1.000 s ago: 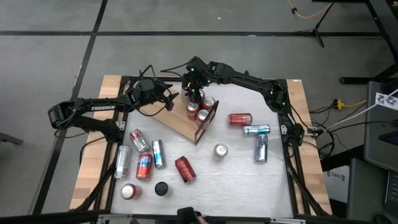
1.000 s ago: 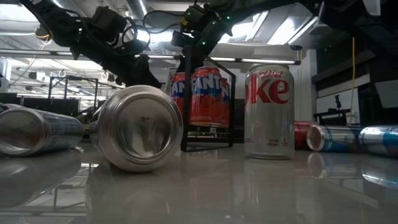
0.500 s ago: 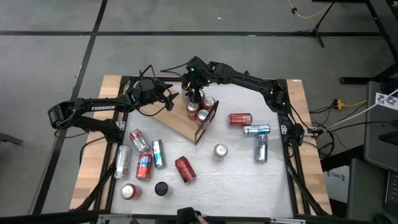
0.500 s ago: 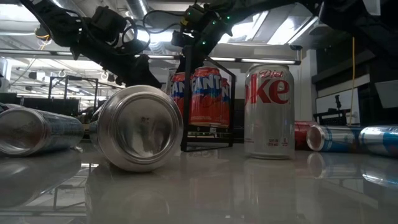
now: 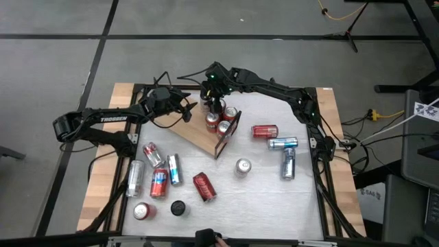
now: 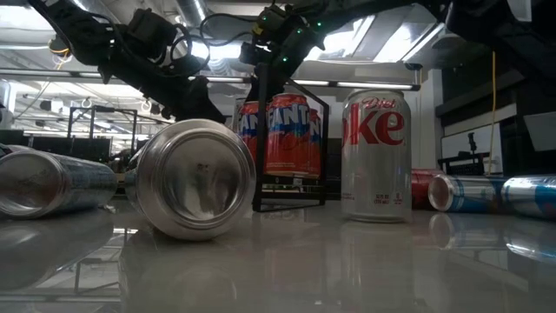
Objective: Pick and place cans onto a shelf
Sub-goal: Put the top pink/white soda can on the shelf, then put the right pink and white soda can on the shelf aligned with the other right pink and white soda can
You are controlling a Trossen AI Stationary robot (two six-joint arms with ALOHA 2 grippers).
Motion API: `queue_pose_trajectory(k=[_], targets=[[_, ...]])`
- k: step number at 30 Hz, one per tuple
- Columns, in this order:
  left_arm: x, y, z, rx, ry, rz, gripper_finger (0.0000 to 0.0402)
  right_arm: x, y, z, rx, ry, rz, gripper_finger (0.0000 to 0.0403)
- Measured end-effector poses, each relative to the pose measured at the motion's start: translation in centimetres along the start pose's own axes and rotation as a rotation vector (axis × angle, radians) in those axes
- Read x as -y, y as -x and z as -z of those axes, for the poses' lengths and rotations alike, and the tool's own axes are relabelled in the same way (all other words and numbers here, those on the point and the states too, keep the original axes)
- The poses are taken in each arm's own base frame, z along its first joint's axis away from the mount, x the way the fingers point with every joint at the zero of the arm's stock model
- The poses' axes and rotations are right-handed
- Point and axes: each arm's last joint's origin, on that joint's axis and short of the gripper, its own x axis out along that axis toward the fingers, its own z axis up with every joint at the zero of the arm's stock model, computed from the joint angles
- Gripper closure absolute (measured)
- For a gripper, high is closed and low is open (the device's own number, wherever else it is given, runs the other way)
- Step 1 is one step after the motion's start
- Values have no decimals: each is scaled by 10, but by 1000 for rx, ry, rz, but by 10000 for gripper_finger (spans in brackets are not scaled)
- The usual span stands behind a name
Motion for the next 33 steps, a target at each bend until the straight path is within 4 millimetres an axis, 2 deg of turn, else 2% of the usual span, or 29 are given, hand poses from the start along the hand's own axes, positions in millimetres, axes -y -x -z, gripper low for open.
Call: queue_pose_trajectory(k=[25,28,33], targets=[[0,0,0,0,23,0,148,0,1,0,1,23,-3,105],[0,0,0,0,23,0,148,0,1,0,2,24,-2,90],[0,0,0,0,23,0,148,0,1,-1,3,24,0,40]])
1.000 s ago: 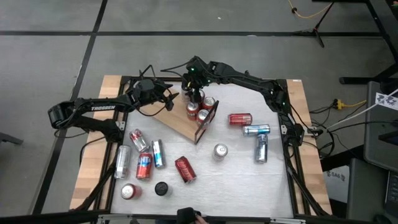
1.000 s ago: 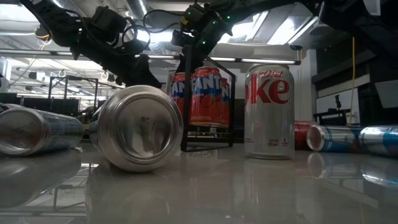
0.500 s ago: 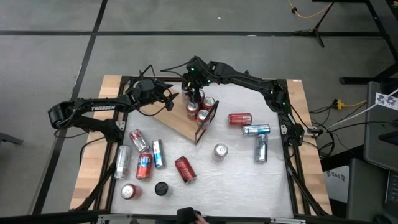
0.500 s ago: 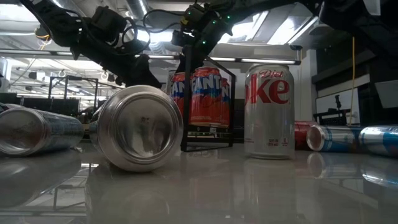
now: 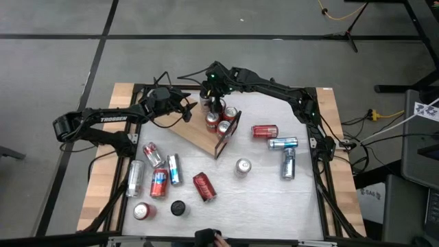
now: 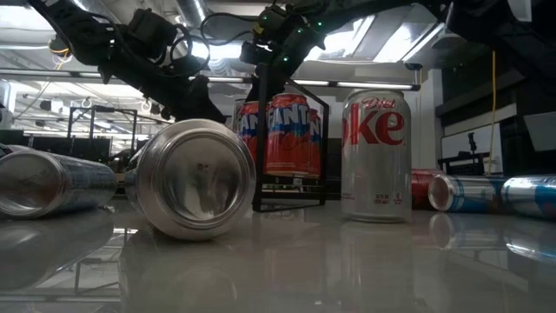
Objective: Pick and place cans onto a shelf
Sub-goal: Put the right pink and white soda can on the shelf aligned with the other right pink and white soda can
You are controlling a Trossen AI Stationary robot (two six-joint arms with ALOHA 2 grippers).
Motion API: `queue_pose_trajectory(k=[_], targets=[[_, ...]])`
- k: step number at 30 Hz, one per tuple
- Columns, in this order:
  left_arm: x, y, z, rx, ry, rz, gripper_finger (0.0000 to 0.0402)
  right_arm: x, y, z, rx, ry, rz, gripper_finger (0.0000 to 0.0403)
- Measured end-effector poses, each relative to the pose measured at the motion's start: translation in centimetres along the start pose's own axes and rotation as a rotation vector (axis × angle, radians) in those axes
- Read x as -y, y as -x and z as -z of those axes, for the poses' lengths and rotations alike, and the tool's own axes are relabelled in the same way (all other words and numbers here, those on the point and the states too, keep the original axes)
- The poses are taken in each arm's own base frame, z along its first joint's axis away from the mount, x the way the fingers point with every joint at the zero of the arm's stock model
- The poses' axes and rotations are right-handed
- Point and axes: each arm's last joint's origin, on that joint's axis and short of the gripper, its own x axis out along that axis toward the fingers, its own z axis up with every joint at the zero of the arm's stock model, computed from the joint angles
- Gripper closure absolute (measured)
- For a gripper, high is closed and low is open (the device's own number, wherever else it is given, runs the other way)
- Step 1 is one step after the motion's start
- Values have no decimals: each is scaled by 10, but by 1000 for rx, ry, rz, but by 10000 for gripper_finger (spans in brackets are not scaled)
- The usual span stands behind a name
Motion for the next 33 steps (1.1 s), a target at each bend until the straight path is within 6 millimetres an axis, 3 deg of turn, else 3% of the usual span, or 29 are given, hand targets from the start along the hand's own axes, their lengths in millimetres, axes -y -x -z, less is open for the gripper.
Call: queue_pose_trajectory(k=[6,16,33], targets=[[0,0,0,0,0,0,148,0,0,0,-1,0,2,5],[0,0,0,0,0,0,148,0,3,-1,1,0,3,12],[0,0,0,0,0,-4,148,7,57,-31,97,16,56,13]])
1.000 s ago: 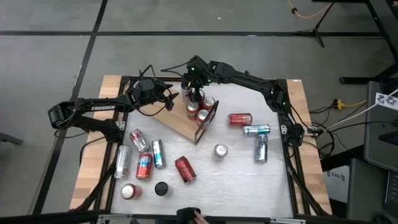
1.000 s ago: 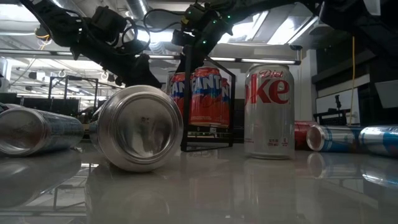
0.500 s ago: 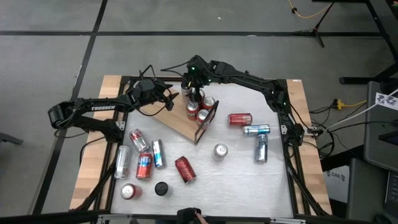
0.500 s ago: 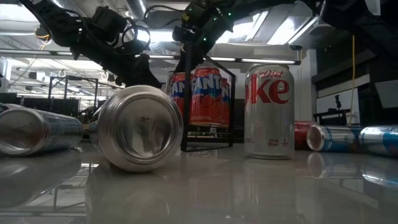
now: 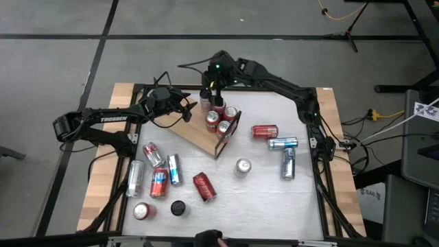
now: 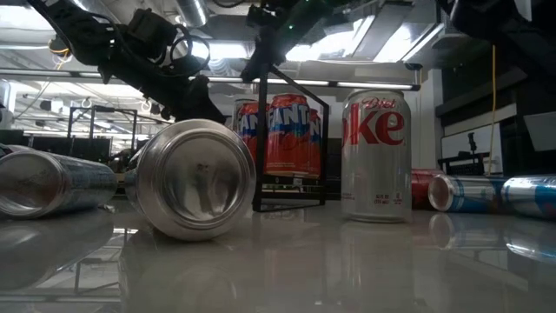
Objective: Pick and place cans onto a shelf
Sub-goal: Put the right pink and white soda can on the shelf aligned with the other right pink and white soda can
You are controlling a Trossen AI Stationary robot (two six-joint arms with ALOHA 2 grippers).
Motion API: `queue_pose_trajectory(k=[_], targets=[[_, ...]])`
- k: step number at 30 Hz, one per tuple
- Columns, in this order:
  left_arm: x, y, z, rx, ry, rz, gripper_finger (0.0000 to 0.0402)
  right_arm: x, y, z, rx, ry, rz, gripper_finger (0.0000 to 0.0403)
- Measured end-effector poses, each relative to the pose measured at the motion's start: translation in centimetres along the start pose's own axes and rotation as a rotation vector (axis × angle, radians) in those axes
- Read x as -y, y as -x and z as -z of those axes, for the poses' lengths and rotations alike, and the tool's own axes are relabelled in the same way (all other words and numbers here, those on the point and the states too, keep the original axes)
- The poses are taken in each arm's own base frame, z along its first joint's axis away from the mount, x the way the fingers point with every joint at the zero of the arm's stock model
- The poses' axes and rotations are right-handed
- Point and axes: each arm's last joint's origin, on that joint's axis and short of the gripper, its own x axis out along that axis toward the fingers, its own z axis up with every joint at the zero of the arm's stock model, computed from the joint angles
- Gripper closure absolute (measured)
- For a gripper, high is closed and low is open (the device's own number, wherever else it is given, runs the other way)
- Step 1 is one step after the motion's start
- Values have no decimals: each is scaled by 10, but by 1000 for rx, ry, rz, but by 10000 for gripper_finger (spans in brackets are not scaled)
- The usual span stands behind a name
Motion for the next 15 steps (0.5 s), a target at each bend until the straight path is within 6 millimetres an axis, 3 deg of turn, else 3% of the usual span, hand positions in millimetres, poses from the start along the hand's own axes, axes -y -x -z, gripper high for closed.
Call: queue_pose_trajectory(k=[10,15], targets=[[0,2,-2,10,83,0,148,-10,45,6,-136,-22,-70,13],[2,20,-6,-10,171,16,148,-16,57,17,-209,-68,-218,13]])
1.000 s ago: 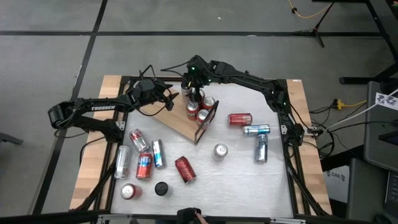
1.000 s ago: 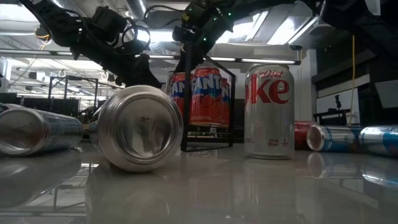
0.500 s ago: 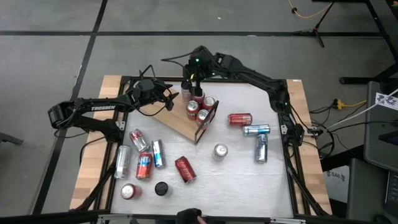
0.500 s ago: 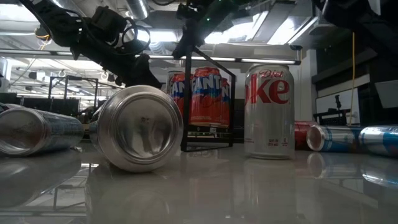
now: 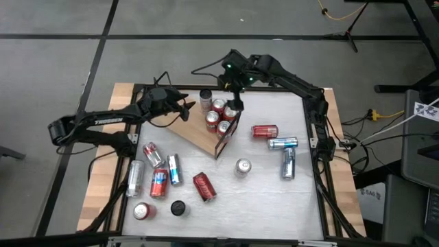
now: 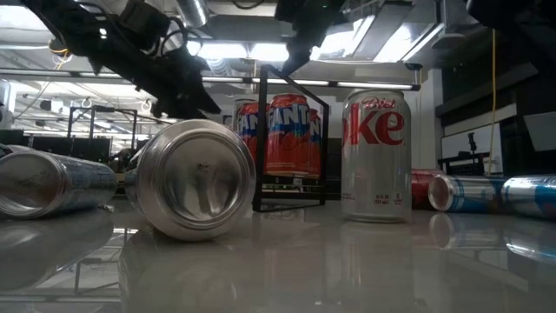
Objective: Pick and place cans onto a shelf
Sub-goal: Put the right pink and white soda can on the shelf aligned with the other right pink and white soda can
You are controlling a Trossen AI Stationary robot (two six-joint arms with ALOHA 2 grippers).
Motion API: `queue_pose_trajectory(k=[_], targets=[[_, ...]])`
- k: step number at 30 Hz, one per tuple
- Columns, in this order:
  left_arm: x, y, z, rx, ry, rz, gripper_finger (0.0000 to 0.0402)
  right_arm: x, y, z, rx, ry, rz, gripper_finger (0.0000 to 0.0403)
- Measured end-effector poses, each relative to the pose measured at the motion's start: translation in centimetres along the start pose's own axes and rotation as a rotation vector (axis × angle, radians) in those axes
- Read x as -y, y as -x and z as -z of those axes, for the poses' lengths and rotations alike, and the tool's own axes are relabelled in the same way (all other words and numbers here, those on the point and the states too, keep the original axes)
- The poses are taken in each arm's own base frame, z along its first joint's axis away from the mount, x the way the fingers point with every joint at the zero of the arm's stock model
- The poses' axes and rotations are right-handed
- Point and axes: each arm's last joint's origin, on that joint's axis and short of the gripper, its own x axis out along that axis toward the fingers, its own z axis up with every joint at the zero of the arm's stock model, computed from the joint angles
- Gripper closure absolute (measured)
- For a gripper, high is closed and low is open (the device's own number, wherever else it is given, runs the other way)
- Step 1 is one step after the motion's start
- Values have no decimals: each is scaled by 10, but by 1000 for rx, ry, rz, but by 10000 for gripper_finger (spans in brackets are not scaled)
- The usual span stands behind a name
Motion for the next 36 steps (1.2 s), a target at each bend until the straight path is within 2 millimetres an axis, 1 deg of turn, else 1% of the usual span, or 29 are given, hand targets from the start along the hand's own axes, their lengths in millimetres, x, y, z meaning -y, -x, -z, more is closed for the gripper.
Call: queue_pose_trajectory(k=[2,4,9,14,19,24,29,32,36], targets=[[1,11,0,-23,33,-4,148,-2,0,3,-9,-11,-60,13],[3,23,0,-47,81,-9,148,-2,1,6,-23,-23,-83,13],[6,50,5,-114,232,-3,148,0,2,8,-32,-30,-75,13],[6,68,16,-222,391,-39,148,2,11,15,-82,-93,-46,13],[7,78,29,-344,496,-84,148,8,21,27,-140,-177,-52,13],[10,83,39,-473,603,-88,148,6,24,36,-188,-203,-66,13],[12,86,44,-569,711,-73,148,-3,24,51,-225,-215,-81,13],[12,89,47,-639,791,-72,148,-11,24,64,-215,-210,-67,13],[13,93,52,-754,898,-85,148,-24,19,87,-169,-196,-40,13]])
